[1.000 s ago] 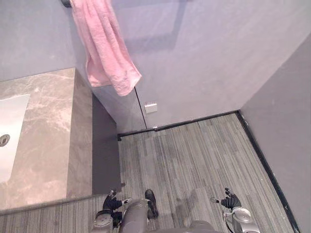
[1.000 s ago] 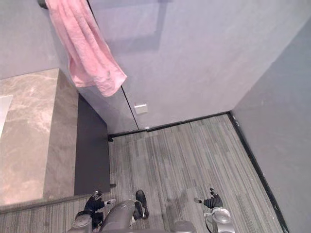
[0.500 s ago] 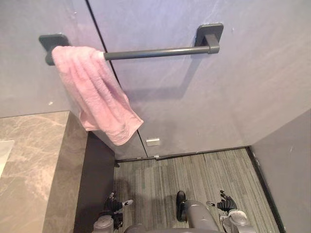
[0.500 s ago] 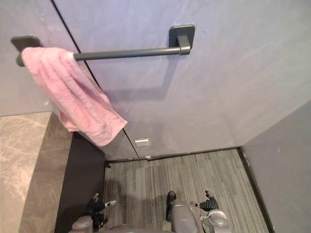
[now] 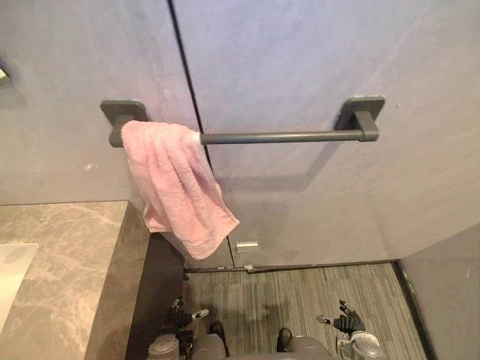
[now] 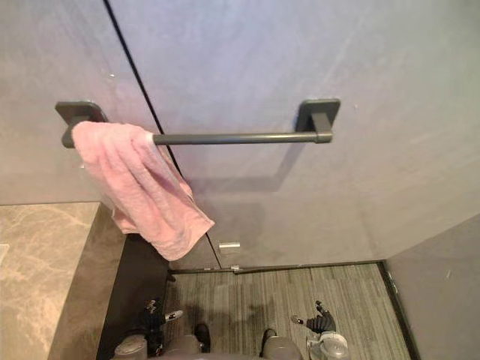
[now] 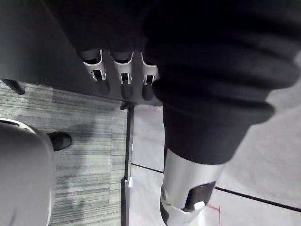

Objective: Organize washtable

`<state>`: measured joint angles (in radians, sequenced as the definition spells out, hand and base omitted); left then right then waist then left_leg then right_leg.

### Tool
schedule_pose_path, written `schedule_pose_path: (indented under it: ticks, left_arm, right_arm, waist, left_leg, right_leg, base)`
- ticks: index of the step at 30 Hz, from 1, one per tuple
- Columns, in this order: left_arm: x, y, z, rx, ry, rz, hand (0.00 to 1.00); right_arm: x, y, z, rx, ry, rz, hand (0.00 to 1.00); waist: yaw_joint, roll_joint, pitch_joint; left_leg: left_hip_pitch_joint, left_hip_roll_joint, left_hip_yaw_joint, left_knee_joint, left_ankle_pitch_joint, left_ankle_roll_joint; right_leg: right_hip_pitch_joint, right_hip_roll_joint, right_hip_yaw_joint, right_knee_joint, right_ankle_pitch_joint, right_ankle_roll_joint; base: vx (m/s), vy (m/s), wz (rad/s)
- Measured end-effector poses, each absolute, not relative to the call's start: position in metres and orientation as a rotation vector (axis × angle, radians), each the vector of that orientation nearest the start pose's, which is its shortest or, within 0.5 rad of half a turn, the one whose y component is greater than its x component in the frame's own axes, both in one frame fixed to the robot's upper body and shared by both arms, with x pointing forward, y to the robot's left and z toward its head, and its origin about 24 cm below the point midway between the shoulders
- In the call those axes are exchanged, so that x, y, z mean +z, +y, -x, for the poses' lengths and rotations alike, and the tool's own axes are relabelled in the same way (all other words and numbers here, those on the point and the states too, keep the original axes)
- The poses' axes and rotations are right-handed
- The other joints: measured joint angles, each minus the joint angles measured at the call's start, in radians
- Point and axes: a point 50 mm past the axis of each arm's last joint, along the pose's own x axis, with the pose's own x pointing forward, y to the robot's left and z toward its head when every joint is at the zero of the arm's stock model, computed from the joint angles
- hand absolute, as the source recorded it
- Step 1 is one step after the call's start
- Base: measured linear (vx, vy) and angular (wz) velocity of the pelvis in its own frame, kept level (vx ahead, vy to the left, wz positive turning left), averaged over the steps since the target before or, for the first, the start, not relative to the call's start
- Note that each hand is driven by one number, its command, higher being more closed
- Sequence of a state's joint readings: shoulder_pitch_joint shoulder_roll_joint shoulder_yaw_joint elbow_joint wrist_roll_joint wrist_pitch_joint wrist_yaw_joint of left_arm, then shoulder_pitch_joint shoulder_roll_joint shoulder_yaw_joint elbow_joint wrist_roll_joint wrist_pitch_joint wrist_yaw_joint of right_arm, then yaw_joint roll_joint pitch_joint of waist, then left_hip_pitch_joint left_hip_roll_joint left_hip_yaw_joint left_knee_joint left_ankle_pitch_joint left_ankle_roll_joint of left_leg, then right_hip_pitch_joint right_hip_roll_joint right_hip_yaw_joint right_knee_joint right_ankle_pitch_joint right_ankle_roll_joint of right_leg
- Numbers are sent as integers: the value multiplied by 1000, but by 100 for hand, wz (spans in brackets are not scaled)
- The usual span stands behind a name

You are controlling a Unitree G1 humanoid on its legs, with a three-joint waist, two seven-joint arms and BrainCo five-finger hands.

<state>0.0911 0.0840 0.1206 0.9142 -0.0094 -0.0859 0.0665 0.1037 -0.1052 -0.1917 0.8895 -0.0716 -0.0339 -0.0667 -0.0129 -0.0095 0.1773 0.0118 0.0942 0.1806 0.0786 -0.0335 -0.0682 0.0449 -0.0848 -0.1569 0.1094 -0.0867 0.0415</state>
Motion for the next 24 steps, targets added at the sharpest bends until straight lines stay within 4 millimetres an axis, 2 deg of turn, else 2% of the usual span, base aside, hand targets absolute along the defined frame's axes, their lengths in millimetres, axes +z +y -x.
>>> schedule_pose_path:
  ticks: [5, 8, 11, 16, 24]
  left_arm:
    - [-145, 207, -117, 244, 924, -53, 0]
    - [-139, 208, -125, 240, 878, -59, 0]
    - [-122, 208, -142, 236, 759, -54, 0]
    - [-75, 206, -166, 229, 480, -24, 0]
    - [-25, 206, -183, 234, 221, 33, 0]
  right_arm:
    - [-142, -224, -116, -278, 951, 114, 0]
    - [-142, -224, -116, -280, 951, 115, 0]
    - [-142, -225, -116, -291, 951, 121, 0]
    - [-138, -226, -121, -291, 922, 128, 0]
    - [-135, -227, -123, -283, 902, 149, 0]
  waist:
    - [-2, 9, -6]
    - [-2, 13, -13]
    - [-3, 12, -15]
    - [0, 11, -16]
    - [0, 10, -24]
  left_leg:
    - [74, -35, 8, -80, 17, 12]
    - [74, -42, -7, -93, 24, 13]
    - [76, -43, -34, -120, 43, 13]
    - [97, -44, -52, -151, 60, 13]
    - [97, -47, -84, -172, 79, 18]
  right_leg:
    - [40, -21, 6, -18, -7, 21]
    - [43, -22, -8, -29, -7, 22]
    - [57, -18, -36, -41, -6, 22]
    - [72, -15, -49, -43, -6, 21]
    - [72, -16, -77, -44, -8, 21]
  base:
    - [49, 62, -2]
    - [33, 9, 14]
    - [23, -33, 24]
    - [-28, -18, 10]
    - [-44, -9, 11]
